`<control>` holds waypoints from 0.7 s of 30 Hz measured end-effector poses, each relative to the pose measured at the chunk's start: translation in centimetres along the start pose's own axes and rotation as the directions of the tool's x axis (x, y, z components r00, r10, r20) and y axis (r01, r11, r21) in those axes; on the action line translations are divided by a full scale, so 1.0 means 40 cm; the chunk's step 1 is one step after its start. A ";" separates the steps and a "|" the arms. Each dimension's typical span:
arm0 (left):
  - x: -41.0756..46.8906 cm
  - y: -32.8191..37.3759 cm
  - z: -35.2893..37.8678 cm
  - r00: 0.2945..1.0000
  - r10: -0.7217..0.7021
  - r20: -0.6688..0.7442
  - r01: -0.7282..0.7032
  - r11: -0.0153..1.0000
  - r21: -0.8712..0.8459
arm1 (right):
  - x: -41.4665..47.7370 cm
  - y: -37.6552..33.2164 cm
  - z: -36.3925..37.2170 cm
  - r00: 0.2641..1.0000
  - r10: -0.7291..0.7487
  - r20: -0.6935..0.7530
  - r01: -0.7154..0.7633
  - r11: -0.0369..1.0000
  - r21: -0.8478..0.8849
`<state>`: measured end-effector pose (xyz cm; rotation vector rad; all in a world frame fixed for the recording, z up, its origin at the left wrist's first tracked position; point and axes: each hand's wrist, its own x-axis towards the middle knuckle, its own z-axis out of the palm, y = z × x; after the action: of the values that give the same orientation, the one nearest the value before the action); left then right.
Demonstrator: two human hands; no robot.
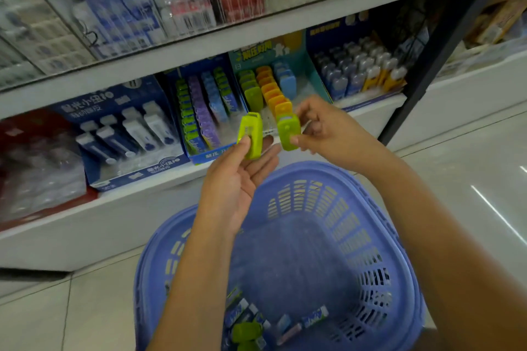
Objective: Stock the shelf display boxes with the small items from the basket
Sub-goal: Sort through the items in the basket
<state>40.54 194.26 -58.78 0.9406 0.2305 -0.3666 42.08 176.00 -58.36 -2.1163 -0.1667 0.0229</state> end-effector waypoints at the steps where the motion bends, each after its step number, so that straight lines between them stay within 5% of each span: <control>1: 0.003 0.007 -0.006 1.000 0.016 -0.009 -0.016 1.000 -0.014 | 0.015 -0.010 0.001 0.999 -0.027 -0.043 0.027 1.000 -0.005; 9: 0.001 0.020 -0.068 0.987 0.045 -0.153 -0.045 0.999 0.007 | 0.182 -0.059 0.014 0.971 -0.175 -0.161 0.151 0.977 -0.151; 17: 0.001 0.019 -0.099 0.988 0.011 -0.155 -0.016 0.999 -0.028 | 0.267 -0.045 0.037 0.997 -0.070 0.046 0.083 0.810 -0.580; 21: 0.002 0.020 -0.105 0.988 -0.008 -0.153 0.001 0.999 -0.043 | 0.274 -0.073 0.034 0.996 -0.036 0.087 0.085 0.744 -0.662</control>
<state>40.80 198.11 -60.61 0.9269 0.3796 -0.2926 52.50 180.07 -56.03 -2.8358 -0.3241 -0.0040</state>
